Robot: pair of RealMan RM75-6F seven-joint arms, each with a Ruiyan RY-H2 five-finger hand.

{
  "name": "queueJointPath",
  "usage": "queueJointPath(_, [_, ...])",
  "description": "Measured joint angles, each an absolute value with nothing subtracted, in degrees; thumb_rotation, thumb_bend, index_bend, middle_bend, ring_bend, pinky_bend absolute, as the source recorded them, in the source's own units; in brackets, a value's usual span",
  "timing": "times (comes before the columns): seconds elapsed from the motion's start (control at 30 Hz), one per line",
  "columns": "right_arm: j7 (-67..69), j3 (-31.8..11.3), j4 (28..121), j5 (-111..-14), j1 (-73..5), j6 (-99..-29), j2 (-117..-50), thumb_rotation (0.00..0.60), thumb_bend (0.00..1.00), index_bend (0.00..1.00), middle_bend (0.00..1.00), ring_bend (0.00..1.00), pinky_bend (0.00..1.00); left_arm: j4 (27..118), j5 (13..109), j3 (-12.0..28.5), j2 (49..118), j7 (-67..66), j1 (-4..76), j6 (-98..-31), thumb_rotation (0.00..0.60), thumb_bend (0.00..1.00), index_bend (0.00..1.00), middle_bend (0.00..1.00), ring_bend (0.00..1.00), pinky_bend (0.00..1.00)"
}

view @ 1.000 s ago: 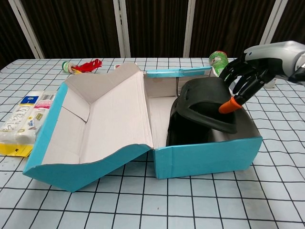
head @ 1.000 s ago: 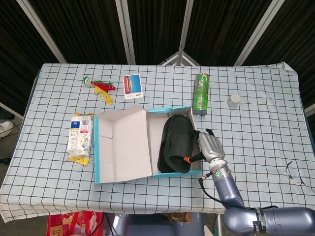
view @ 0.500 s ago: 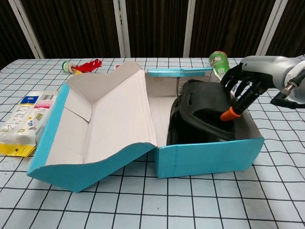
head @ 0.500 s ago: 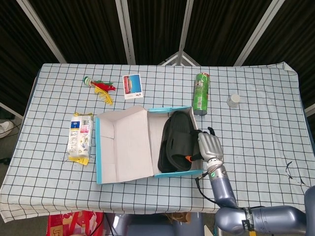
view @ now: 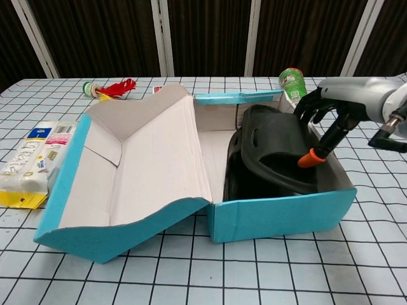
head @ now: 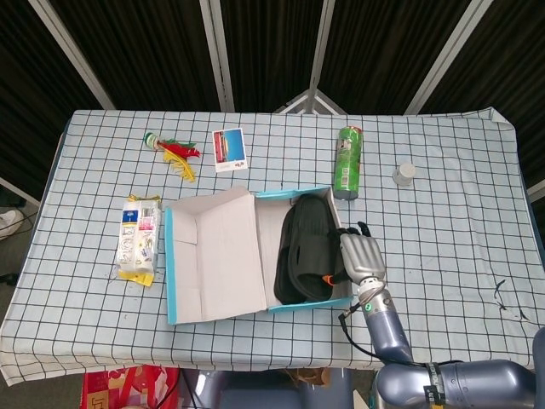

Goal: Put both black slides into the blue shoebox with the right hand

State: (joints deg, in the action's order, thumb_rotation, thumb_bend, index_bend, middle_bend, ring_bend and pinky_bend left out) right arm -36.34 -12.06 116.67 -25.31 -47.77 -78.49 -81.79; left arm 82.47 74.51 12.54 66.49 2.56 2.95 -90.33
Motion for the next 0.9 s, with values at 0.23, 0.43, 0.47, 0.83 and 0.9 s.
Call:
queueJointPath(0.23, [-37.41,-12.9,118.58,-24.62,-47.95,-77.91,-81.1,0.6,0.26,0.22,0.14,0.09,0.0,82.54,74.58,12.54,66.46,2.66,2.86,-90.56,0.6,0.73,0.17,0.04,0.0,0.0])
queueJointPath(0.43, [-38.36,-13.56,119.81,-23.24,-48.05,-77.8,-79.83,0.6,0.25,0.16,0.1,0.06,0.0,82.49,74.6,12.53,66.45,2.74,2.91,-90.47,0.6,0.73,0.17,0.04,0.0,0.0])
queueJointPath(0.47, [-38.7,-13.63,120.13,-22.87,-48.13,-77.72,-79.46,0.6,0.25,0.15,0.1,0.05,0.0,82.49,74.6,12.54,66.45,2.73,2.91,-90.47,0.6,0.73,0.17,0.04,0.0,0.0])
queueJointPath(0.83, [-41.63,-13.77,124.8,-19.29,-49.1,-76.96,-75.44,0.6,0.25,0.1,0.06,0.03,0.0,82.75,74.61,12.54,66.34,2.77,2.79,-90.66,0.6,0.73,0.17,0.04,0.0,0.0])
queueJointPath(0.9, [-41.82,-13.7,125.81,-19.09,-49.11,-77.1,-74.72,0.6,0.25,0.1,0.06,0.03,0.0,82.73,74.51,12.57,66.31,2.85,2.79,-90.59,0.6,0.73,0.17,0.04,0.0,0.0])
